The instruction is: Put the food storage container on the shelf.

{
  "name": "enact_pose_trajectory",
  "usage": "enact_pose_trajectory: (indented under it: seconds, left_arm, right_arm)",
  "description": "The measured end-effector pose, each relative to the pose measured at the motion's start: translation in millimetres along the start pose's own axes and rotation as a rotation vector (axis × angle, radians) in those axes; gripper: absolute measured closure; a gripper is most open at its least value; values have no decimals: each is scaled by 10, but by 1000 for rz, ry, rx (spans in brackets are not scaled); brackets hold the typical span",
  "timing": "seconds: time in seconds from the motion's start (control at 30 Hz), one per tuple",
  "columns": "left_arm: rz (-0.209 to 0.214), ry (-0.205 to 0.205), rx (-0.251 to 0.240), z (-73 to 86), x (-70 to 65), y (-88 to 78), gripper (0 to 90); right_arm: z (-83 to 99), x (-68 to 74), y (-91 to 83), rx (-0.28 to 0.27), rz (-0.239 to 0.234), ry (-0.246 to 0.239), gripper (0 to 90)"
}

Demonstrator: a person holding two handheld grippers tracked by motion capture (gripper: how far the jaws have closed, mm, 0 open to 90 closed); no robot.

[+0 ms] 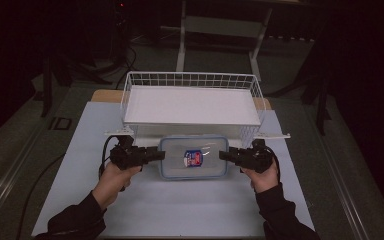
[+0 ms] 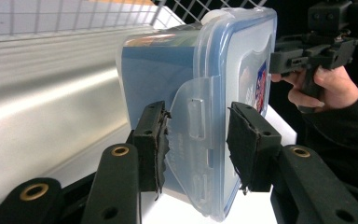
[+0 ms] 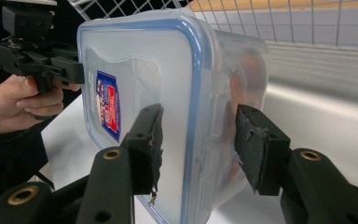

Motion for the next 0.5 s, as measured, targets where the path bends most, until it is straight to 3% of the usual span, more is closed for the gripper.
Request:
enact_pose_trajectory:
  seconds: [0.23,0.33,0.47,0.5]
  left_arm:
    - [-44,16,4,22,112,131,560]
    - [-40,12,-1,12,152,208,558]
    - [-45,16,-24,10,205,321,549]
    - [-57,42,-48,4,226,359,547]
  right_arm:
    - [115,-147,111,5,10,24,522]
    - [118,-190,110,1,18,28,522]
    - [119,-314,121,-5,46,25,520]
    - [124,-337,128,-6,46,22,519]
Point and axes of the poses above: each handheld gripper's, and its own axes: y roughly forward along the jaws, z roughly out of its underside, x roughly to its left, the point moved 8 cm from there along y, roughly forward along the jaws, and after that the axes turned 10 degrees about -y, right-handed, at the moved point
